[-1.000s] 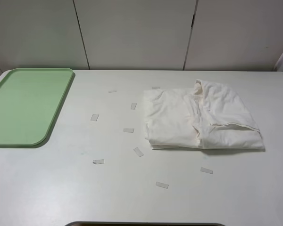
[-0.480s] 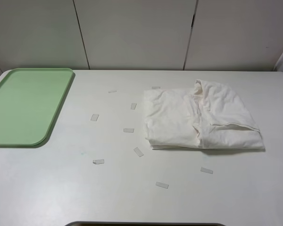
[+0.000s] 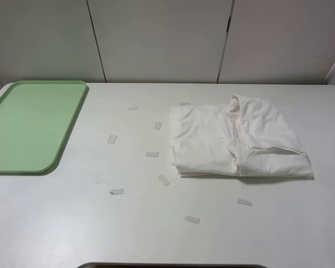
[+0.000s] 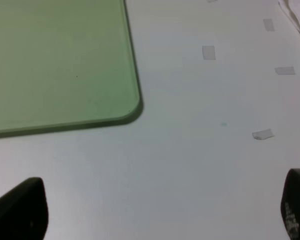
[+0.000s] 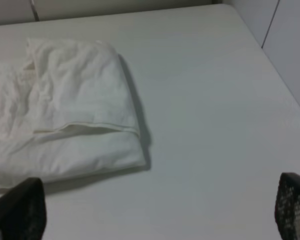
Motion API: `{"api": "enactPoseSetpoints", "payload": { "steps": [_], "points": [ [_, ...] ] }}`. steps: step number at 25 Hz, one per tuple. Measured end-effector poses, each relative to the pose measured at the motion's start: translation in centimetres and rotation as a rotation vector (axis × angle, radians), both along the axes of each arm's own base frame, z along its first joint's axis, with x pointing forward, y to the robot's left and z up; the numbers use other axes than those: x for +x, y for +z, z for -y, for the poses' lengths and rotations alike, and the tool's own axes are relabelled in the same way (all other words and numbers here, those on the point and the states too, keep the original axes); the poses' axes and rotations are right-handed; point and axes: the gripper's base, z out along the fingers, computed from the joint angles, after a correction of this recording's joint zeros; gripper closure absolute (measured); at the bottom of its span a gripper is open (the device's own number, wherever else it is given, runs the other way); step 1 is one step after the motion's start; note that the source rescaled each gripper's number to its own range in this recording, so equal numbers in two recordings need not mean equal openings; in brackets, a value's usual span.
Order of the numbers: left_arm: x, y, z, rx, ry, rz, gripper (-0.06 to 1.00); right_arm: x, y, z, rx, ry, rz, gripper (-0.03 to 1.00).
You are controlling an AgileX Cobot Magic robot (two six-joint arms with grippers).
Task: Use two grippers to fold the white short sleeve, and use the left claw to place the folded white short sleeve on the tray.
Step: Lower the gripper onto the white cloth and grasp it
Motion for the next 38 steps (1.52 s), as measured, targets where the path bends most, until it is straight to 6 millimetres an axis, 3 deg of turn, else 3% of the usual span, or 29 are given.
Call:
{"api": "enactPoseSetpoints", "payload": {
  "steps": [11,38],
  "points": [
    [0.00,0.00,0.00,0.000,0.000,0.000,0.02,0.24,-0.16,0.06,0.002,0.168,0.008,-0.03],
    [0.00,0.00,0.00,0.000,0.000,0.000,0.02,0.24,-0.16,0.06,0.002,0.173,0.008,-0.03]
  ]
}}
